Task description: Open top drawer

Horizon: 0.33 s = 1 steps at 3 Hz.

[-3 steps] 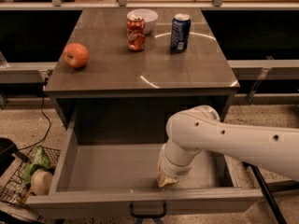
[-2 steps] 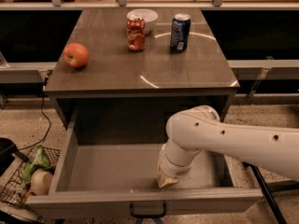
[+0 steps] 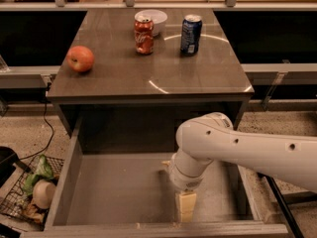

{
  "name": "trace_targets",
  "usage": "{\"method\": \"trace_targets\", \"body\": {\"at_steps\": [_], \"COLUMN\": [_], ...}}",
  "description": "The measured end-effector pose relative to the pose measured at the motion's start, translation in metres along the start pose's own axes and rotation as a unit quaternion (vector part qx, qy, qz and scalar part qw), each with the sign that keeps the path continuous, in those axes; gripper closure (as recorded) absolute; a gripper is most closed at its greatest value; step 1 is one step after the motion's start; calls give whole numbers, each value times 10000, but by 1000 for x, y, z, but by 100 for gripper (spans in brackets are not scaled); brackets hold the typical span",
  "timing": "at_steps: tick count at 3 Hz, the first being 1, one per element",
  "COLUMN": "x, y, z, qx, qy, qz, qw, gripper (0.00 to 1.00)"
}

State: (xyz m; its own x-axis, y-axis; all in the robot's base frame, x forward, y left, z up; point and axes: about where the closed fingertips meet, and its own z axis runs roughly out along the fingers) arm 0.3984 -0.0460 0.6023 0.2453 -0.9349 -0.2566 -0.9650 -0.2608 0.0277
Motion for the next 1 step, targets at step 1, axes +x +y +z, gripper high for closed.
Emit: {"method": "trace_targets", "body": {"at_steps": [1], "x": [0], "y": [0], "z": [0], "qx": [0], "qy": [0], "qz": [0], "qw": [10000], "gripper": [0]}}
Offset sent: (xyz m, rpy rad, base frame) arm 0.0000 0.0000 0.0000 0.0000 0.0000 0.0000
